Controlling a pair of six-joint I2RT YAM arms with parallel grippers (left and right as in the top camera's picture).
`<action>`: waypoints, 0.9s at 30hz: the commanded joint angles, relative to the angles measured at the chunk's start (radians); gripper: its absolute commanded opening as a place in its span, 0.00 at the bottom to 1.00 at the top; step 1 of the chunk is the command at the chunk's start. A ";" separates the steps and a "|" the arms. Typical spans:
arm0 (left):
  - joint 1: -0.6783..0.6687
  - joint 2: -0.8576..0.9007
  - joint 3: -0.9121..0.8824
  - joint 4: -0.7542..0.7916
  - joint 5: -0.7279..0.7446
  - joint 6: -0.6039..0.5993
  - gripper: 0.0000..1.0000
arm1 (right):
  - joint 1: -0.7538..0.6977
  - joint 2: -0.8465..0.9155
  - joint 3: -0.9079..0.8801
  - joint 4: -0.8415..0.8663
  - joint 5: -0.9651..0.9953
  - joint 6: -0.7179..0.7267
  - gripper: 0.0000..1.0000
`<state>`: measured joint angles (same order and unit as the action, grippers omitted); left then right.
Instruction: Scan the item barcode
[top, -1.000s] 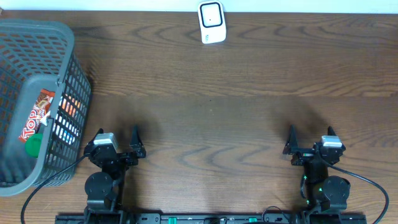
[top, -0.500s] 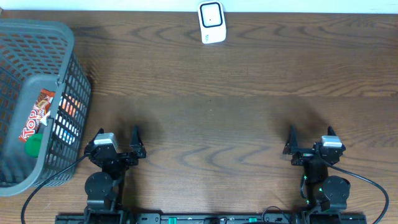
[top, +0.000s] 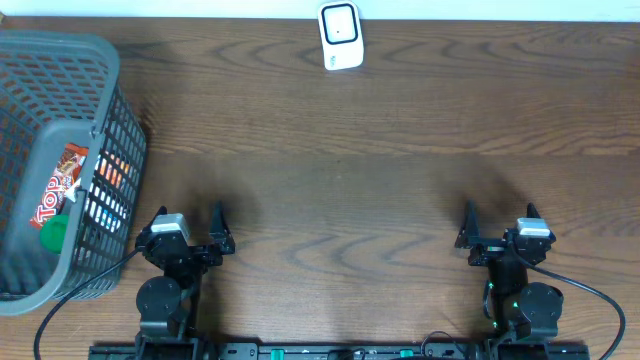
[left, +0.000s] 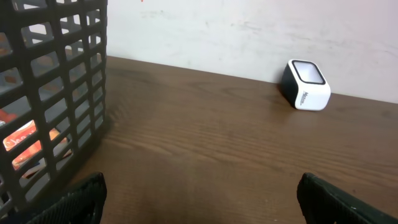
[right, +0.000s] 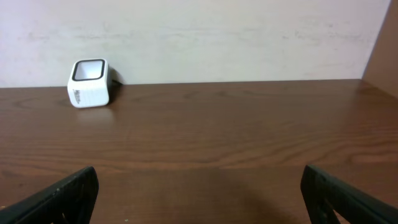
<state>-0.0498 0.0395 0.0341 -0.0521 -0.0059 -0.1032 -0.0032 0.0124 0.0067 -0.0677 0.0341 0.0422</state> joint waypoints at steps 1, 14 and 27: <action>-0.001 0.002 -0.030 -0.018 -0.012 0.013 0.98 | 0.011 -0.003 -0.001 -0.003 0.006 0.013 0.99; -0.002 0.002 -0.030 -0.014 0.038 0.013 0.98 | 0.011 -0.003 -0.001 -0.004 0.006 0.013 0.99; -0.002 0.007 0.020 0.033 0.422 0.096 0.98 | 0.011 -0.003 -0.001 -0.004 0.006 0.013 0.99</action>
<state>-0.0498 0.0395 0.0277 -0.0120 0.3130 -0.0502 -0.0032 0.0124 0.0067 -0.0677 0.0341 0.0422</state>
